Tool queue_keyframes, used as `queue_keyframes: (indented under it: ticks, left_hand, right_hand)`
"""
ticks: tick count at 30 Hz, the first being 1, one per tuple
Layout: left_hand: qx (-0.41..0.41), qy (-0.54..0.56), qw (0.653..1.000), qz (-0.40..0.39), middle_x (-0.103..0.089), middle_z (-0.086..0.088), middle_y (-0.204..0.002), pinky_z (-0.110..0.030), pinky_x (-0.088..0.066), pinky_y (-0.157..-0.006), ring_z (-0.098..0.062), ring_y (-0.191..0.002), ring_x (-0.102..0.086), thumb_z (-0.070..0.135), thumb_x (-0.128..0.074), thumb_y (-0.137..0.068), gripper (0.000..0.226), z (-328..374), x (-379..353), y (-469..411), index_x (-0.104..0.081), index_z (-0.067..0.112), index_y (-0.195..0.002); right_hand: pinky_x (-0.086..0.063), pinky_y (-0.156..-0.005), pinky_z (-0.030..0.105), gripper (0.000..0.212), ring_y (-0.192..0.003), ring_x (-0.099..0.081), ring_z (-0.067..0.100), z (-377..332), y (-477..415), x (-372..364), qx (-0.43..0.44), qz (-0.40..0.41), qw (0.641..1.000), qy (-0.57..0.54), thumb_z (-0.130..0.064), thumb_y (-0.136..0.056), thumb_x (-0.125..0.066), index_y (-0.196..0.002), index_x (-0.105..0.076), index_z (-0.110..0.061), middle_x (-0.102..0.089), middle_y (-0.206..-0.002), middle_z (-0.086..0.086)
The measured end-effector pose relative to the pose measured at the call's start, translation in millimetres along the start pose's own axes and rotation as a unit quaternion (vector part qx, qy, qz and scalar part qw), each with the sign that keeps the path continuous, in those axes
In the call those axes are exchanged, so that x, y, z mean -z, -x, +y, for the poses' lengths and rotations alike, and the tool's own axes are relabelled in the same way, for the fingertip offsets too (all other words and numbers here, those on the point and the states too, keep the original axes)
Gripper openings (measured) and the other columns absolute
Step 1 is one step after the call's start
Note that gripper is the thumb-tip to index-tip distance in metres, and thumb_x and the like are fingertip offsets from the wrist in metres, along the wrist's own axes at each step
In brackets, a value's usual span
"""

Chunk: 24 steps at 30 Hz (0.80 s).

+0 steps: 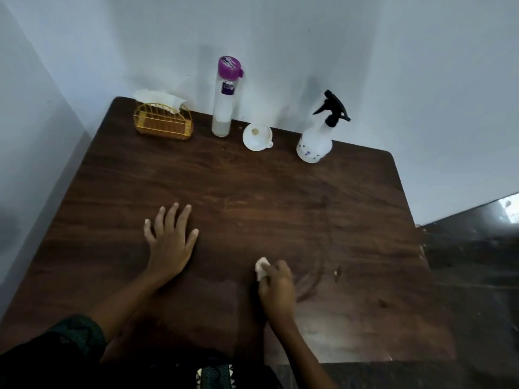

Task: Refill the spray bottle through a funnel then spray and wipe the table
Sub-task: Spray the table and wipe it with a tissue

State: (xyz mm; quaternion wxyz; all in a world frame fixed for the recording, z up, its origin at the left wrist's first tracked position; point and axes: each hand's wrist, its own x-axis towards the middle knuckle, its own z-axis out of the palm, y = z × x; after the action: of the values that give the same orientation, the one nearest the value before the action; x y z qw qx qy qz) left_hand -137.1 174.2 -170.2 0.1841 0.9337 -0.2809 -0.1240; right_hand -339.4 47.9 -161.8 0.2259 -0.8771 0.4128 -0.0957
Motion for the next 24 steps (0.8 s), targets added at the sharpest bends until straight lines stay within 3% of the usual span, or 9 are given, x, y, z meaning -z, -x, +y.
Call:
queue_keyframes:
  ticks: [4,6,9,12,15,18,22,24]
  left_hand:
    - [-0.083,-0.018,0.996,-0.021,-0.042,-0.006,-0.146,-0.058,-0.012,-0.11,-0.03,-0.139,-0.026,0.05,-0.025,-0.085,0.061,36,-21,11,-0.046,0.024,-0.136]
    - [-0.095,-0.02,0.995,-0.029,-0.042,-0.005,-0.146,-0.056,-0.011,-0.111,-0.028,-0.139,-0.025,0.051,-0.023,-0.084,0.063,51,-30,17,-0.046,0.025,-0.136]
    - [-0.106,-0.017,0.994,-0.033,-0.038,-0.003,-0.148,-0.054,-0.005,-0.112,-0.026,-0.142,-0.02,0.053,-0.02,-0.082,0.066,64,-37,26,-0.043,0.027,-0.138]
    - [-0.11,-0.012,0.993,-0.035,-0.034,0.0,-0.151,-0.051,-0.001,-0.113,-0.024,-0.144,-0.014,0.056,-0.016,-0.081,0.07,71,-39,29,-0.04,0.028,-0.14]
    - [-0.083,-0.003,0.996,-0.02,-0.034,-0.001,-0.151,-0.049,-0.001,-0.114,-0.024,-0.144,-0.014,0.057,-0.014,-0.08,0.072,75,-38,31,-0.039,0.028,-0.141]
    - [-0.062,-0.001,0.998,-0.016,-0.033,0.0,-0.151,-0.049,-0.001,-0.114,-0.023,-0.144,-0.014,0.058,-0.013,-0.08,0.073,73,-38,33,-0.037,0.028,-0.142]
    - [-0.043,-0.006,0.999,-0.01,-0.035,0.0,-0.15,-0.05,-0.002,-0.114,-0.023,-0.144,-0.015,0.059,-0.014,-0.08,0.072,70,-40,32,-0.038,0.029,-0.141]
    - [-0.033,-0.007,0.999,-0.008,-0.033,0.0,-0.151,-0.049,-0.001,-0.114,-0.023,-0.145,-0.013,0.06,-0.014,-0.08,0.072,68,-40,32,-0.037,0.029,-0.141]
  right_hand:
    - [-0.052,-0.077,0.045,0.026,-0.087,-0.059,0.039,66,-2,51,-0.168,0.167,0.97,-0.052,0.0,-0.081,-0.055,-0.104,-0.068,0.001,-0.058,-0.094,0.021]
    - [-0.048,-0.079,0.045,0.031,-0.089,-0.057,0.041,98,-5,75,-0.243,0.197,0.948,-0.056,0.006,-0.081,-0.055,-0.11,-0.064,0.005,-0.054,-0.097,0.024]
    - [-0.044,-0.08,0.041,0.034,-0.094,-0.055,0.041,131,-11,85,-0.274,0.18,0.944,-0.04,0.008,-0.082,-0.052,-0.114,-0.061,0.007,-0.054,-0.101,0.026]
    - [-0.043,-0.082,0.038,0.035,-0.101,-0.053,0.041,140,-18,76,-0.248,0.122,0.961,-0.016,0.008,-0.082,-0.051,-0.116,-0.059,0.008,-0.054,-0.106,0.026]
    - [-0.041,-0.075,0.035,0.032,-0.095,-0.053,0.042,135,-28,66,-0.23,0.127,0.965,-0.023,0.009,-0.082,-0.051,-0.112,-0.061,0.009,-0.055,-0.102,0.026]
    - [-0.046,-0.069,0.041,0.031,-0.088,-0.053,0.044,124,-40,59,-0.182,0.121,0.976,-0.001,0.011,-0.077,-0.053,-0.104,-0.066,0.004,-0.056,-0.098,0.025]
    - [-0.042,-0.044,0.033,0.032,-0.073,-0.053,0.032,111,-23,47,-0.02,0.074,0.994,0.079,0.005,-0.069,-0.053,-0.095,-0.067,-0.006,-0.057,-0.085,0.014]
    - [-0.041,-0.044,0.03,0.034,-0.073,-0.047,0.024,125,1,46,0.067,0.06,0.991,0.098,0.001,-0.069,-0.051,-0.097,-0.065,-0.013,-0.058,-0.083,0.008]
